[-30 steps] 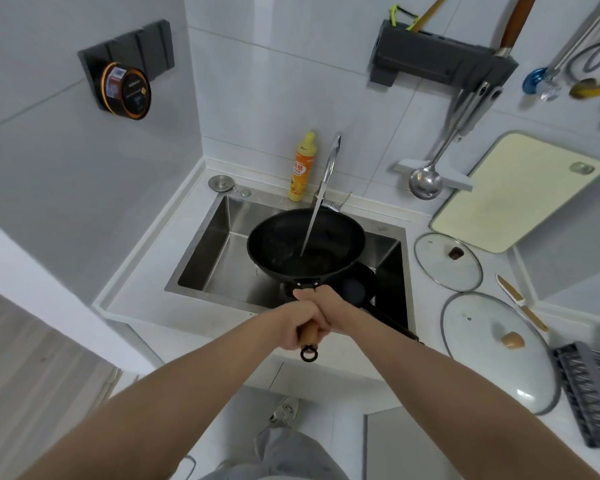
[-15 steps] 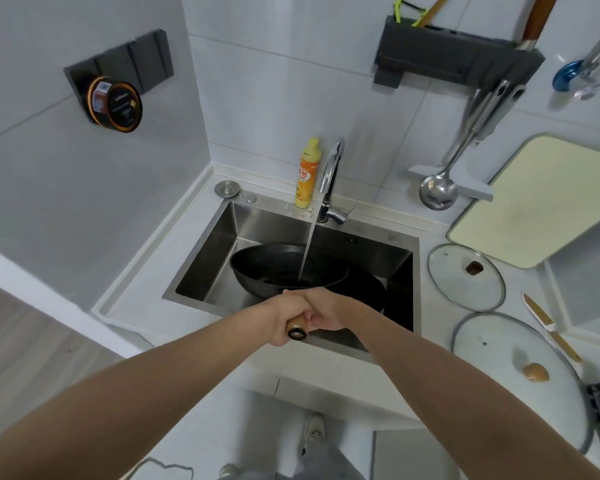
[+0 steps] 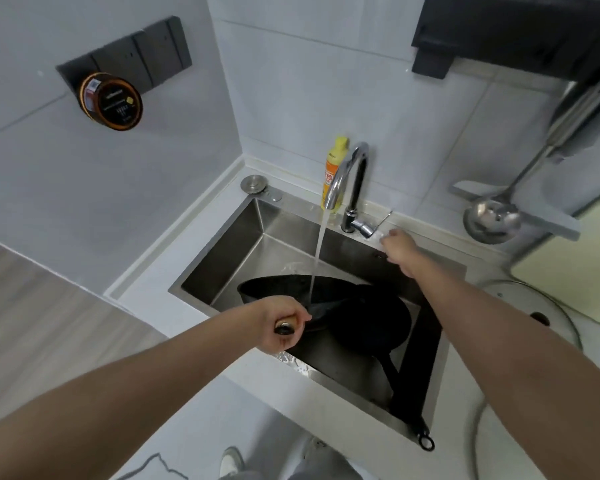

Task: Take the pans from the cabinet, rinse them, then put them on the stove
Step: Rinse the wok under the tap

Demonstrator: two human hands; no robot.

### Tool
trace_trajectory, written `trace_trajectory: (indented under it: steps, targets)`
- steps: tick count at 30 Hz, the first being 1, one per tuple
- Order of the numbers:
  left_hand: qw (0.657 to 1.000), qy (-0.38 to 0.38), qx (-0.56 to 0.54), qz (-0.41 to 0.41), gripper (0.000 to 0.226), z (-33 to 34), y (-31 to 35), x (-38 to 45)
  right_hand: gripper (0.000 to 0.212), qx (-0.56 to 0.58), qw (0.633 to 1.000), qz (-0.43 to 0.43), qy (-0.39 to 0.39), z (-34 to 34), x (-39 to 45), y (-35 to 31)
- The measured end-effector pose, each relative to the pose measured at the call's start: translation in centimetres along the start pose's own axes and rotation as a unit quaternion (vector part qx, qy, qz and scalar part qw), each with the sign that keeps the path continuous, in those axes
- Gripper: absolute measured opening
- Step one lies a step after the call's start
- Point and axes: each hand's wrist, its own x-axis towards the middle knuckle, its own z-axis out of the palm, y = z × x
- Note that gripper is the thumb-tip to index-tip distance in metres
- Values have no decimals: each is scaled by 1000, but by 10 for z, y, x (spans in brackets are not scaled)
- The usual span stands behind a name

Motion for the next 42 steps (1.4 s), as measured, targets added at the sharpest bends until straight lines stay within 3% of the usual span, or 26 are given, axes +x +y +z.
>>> trace_trajectory:
  steps: [2,6,11,14,15,17,19,20,22,24,26,28,30,32,33,34,36,39,42]
  targets:
    - [1000,13,5,-1,12,1,0,5,67,-13,1000,-12,-6,3,17,0]
    - [999,35,2,-7,26,-4,2,15,75,5,1000,0,-19,12,56,-10]
    - [999,47,0,15,21,-11,3,20,83,17,999,0,-41,21,76,-31]
    - [999,51,-6,18,18,-15,4,18,59,-2,999,26,-19,27,44,-36]
    - [998,50,-16,19,18,-16,5,18,43,-1,998,52,-47,36,26,-30]
    - [999,35,-27,24,18,-17,3,16,24,-29,970,125,-206,56,-30,-17]
    - [999,15,-16,23,17,-21,-2,12,38,-25,926,158,-341,74,-79,-11]
    - [1000,6,-11,22,17,-21,-4,11,44,2,923,156,-353,83,-93,-11]
    - [999,-3,-22,26,20,-20,-7,11,41,63,959,113,-253,102,-110,-19]
    - [999,-20,-30,27,20,-21,-10,6,29,95,993,37,-58,113,-129,-28]
    - [997,-55,-34,32,19,-29,-13,2,31,2,995,-38,87,117,-150,-31]
    - [993,-101,-49,41,16,-39,-16,1,48,-91,995,1,44,120,-174,-25]
    - [985,-159,-51,47,8,-52,-23,-4,69,-125,979,116,-111,135,-198,-16]
    - [977,-196,-70,55,3,-58,-29,-13,71,8,936,214,-280,150,-210,-11]
    - [971,-219,-84,49,4,-69,-31,-19,57,125,912,241,-307,165,-221,-15]
    - [963,-248,-101,43,3,-79,-31,-23,39,222,894,259,-291,178,-227,-20]
    - [943,-308,-128,19,2,-93,-30,-26,21,283,891,294,-198,198,-232,-31]
    - [926,-366,-97,4,9,-116,-29,-23,17,224,922,301,-100,214,-249,-53]
    - [907,-418,-45,-14,28,-132,-34,-26,29,167,939,299,-28,221,-277,-72]
